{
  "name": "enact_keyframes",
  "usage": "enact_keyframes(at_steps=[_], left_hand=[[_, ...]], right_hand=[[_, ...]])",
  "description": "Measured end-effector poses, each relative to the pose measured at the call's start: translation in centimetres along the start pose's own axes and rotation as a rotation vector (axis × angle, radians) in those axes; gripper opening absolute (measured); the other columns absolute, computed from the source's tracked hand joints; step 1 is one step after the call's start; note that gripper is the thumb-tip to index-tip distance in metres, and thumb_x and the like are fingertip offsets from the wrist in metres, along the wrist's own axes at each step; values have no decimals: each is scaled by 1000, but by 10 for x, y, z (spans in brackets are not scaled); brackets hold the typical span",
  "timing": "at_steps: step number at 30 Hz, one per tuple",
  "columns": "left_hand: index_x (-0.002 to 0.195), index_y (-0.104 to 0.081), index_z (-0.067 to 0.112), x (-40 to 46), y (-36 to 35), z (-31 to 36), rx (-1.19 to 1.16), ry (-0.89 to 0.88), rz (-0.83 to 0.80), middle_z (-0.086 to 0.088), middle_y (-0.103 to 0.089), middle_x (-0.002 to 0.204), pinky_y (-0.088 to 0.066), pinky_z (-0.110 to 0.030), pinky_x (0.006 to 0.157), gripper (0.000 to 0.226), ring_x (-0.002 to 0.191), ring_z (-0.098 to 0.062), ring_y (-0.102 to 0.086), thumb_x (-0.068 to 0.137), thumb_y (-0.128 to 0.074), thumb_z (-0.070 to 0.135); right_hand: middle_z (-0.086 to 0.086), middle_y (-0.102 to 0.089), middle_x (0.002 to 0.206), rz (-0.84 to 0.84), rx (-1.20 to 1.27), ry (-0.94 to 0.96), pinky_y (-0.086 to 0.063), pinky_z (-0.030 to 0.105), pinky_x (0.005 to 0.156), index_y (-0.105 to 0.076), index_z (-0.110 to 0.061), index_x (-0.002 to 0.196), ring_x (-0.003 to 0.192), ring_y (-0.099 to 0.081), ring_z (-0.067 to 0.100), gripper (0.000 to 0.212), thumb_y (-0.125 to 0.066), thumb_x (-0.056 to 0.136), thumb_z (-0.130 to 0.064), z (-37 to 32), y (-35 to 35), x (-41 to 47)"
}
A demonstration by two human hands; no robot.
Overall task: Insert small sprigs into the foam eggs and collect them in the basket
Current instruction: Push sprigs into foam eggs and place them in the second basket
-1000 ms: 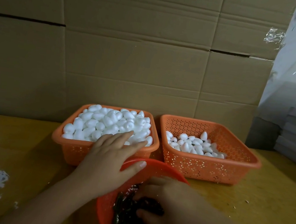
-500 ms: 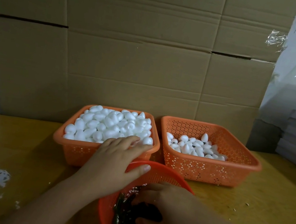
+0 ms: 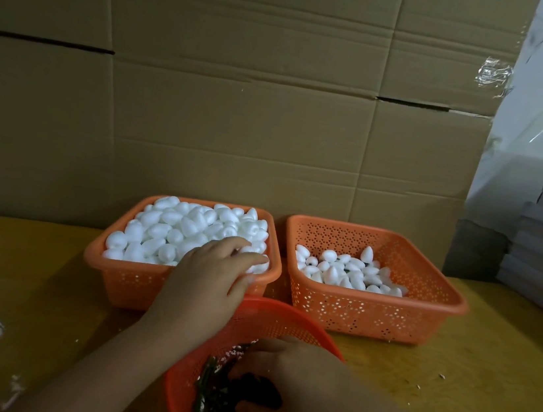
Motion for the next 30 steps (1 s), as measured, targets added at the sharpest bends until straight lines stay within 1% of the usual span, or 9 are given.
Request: enact_keyframes(at_steps=[3,6,9,11,13,16,20,23,30], left_hand=[[112,-64,41,-3,18,-5,-180,60,106,24,-59,114,-38,-9,85,32,105,7,-52,90,-66,17],[112,-55,50,-16,24,-8,-396,117,120,32,-63,106,-46,-9,81,26,99,10,-59,92,-60,34],[112,-50,50,-35,23,-9,-545,164,127,23,-69,94,-53,-22,76,19,86,0,-68,93,-51,52],[111,-48,50,-43,13,-4,-623,168,79,20,-72,92,-53,-29,78,18,83,-3,-70,94,-48,54],[108,-47,50,-45,3,4,-651,152,26,19,-72,93,-52,-28,77,16,80,-4,-71,92,-50,49],[104,-48,48,-46,-4,8,-693,143,-11,20,-72,94,-51,-27,75,13,78,-5,-71,93,-51,53],[101,-58,46,-47,-10,3,-767,174,-27,13,-73,95,-51,-29,77,15,78,-9,-71,89,-56,54],[94,-65,43,-46,-8,0,-807,191,0,9,-73,88,-52,-24,74,28,71,-8,-69,83,-49,62],[68,-65,29,-40,-12,-8,-971,279,18,-3,-66,66,-47,-16,60,38,55,-10,-58,88,-47,55]], right_hand=[[-19,-54,129,3,15,-8,-41,24,101,-54,-39,128,119,-48,4,40,-56,89,-48,1,1,-1],[-17,-54,129,2,21,-10,-41,26,102,-56,-38,127,120,-48,5,39,-57,89,-46,2,3,0],[-15,-55,126,-15,21,-21,-44,30,99,-57,-37,125,117,-50,7,36,-58,89,-44,4,4,0],[-13,-56,126,-25,-5,-25,-44,29,97,-58,-37,124,115,-52,9,35,-57,90,-43,6,5,-1],[-12,-56,125,-27,-39,-33,-43,26,95,-58,-37,125,113,-53,9,35,-57,90,-42,10,7,-2],[-11,-56,125,-20,-53,-48,-43,25,95,-59,-36,125,113,-52,9,35,-57,90,-40,15,10,-4],[-14,-57,123,-12,-28,-53,-42,19,92,-62,-36,121,111,-53,5,31,-58,90,-38,16,13,-3],[-16,-58,122,-6,-21,-50,-39,15,89,-64,-35,119,110,-52,2,30,-59,90,-38,16,13,-3],[-18,-57,123,-20,1,-49,-43,17,92,-65,-34,117,109,-53,0,29,-61,89,-38,18,13,-3]])
Point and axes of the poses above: each hand's wrist, its own x-axis towards the middle knuckle, its own y-axis out of the back of the hand, z = x × y, the point moved 10 cm from there along x, towards the middle knuckle
